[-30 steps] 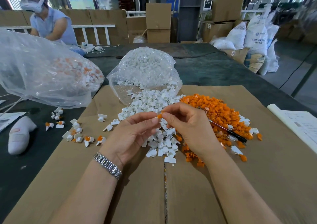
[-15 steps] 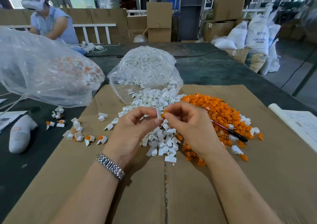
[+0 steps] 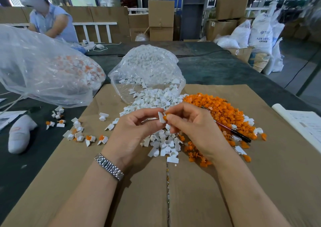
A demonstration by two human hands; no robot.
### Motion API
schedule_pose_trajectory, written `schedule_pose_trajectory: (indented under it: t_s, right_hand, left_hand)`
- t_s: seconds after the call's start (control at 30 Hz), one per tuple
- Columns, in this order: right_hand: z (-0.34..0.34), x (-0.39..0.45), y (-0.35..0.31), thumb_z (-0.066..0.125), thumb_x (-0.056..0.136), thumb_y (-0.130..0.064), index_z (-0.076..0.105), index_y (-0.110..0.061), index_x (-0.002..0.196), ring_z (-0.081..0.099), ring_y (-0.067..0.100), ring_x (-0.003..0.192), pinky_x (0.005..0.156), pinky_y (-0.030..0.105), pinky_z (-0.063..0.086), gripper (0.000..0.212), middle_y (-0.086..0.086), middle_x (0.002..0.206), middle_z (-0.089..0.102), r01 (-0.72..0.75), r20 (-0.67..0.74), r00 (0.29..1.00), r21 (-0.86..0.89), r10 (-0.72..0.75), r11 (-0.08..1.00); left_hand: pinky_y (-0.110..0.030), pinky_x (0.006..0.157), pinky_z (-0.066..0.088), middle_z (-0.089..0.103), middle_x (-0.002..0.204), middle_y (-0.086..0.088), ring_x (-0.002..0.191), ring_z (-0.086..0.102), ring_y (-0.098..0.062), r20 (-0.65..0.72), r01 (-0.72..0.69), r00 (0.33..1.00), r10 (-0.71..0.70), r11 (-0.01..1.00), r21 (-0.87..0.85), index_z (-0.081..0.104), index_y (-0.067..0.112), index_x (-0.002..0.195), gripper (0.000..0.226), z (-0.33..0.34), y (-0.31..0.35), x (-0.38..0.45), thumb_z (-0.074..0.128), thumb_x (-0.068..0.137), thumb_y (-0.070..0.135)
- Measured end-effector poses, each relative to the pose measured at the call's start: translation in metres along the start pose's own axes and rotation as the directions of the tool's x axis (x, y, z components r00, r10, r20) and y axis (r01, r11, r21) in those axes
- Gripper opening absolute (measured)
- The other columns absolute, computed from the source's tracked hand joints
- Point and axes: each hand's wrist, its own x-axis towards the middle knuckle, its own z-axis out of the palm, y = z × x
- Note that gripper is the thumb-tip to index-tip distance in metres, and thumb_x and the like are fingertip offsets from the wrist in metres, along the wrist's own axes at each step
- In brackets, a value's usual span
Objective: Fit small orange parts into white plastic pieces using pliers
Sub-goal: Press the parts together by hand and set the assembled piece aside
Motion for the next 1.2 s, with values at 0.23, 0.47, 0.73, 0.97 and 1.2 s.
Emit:
schedule_pose_trajectory:
  t_s: [0.23,0.47,0.73,0.97,1.2]
  right_hand:
    - [0.000,0.001,0.004,0.069,0.093,-0.009,0.072,-0.013,0.097,0.062,0.008,0.060,0.061,0.016,0.051,0.006,-0.008,0.069,0.067,-0.039,-0.022,0.999,-0.064,0.038,0.997]
    - [0.001,0.000,0.002,0.076,0.090,-0.016,0.072,-0.023,0.113,0.068,0.014,0.079,0.076,0.022,0.057,0.024,0.000,0.089,0.071,0.022,0.021,1.000,-0.012,-0.022,1.000]
    - [0.001,0.000,0.005,0.078,0.088,-0.017,0.074,-0.021,0.104,0.068,0.025,0.086,0.076,0.024,0.057,0.017,0.003,0.089,0.071,0.061,-0.010,0.998,-0.070,-0.062,0.996]
    - [0.003,0.001,0.011,0.079,0.087,-0.018,0.070,-0.026,0.100,0.067,0.014,0.081,0.073,0.023,0.055,0.018,-0.004,0.086,0.069,0.106,0.022,0.994,-0.177,-0.104,0.978]
    - [0.003,0.003,0.016,0.080,0.086,-0.019,0.068,-0.030,0.094,0.067,0.014,0.078,0.069,0.024,0.056,0.018,-0.004,0.084,0.069,0.118,0.021,0.993,-0.236,-0.117,0.965]
  left_hand:
    - [-0.023,0.084,0.059,0.078,0.106,-0.004,0.099,0.075,-0.021,0.018,-0.037,0.999,0.035,0.986,0.160,0.078,0.015,0.106,0.027,0.005,-0.003,-0.001,0.082,0.081,0.008]
    - [-0.030,0.089,0.058,0.076,0.110,-0.017,0.107,0.073,-0.031,0.031,0.031,0.999,-0.025,0.976,-0.217,0.080,0.011,0.099,0.029,-0.001,-0.006,0.005,0.080,0.071,0.004]
    - [-0.029,0.084,0.060,0.074,0.111,-0.023,0.105,0.073,-0.034,0.018,0.083,0.997,-0.081,0.969,-0.232,0.080,0.004,0.093,0.028,0.000,-0.004,0.003,0.083,0.065,0.008]
    - [-0.030,0.073,0.061,0.075,0.086,-0.018,0.075,0.073,-0.025,0.008,0.133,0.991,-0.134,0.975,-0.177,0.080,0.005,0.084,0.020,-0.003,0.000,0.004,0.086,0.068,0.016]
    - [-0.028,0.073,0.061,0.076,0.090,-0.022,0.077,0.075,-0.027,-0.032,0.148,0.988,-0.153,0.981,-0.126,0.080,0.001,0.083,0.028,-0.004,-0.002,0.004,0.088,0.060,0.016]
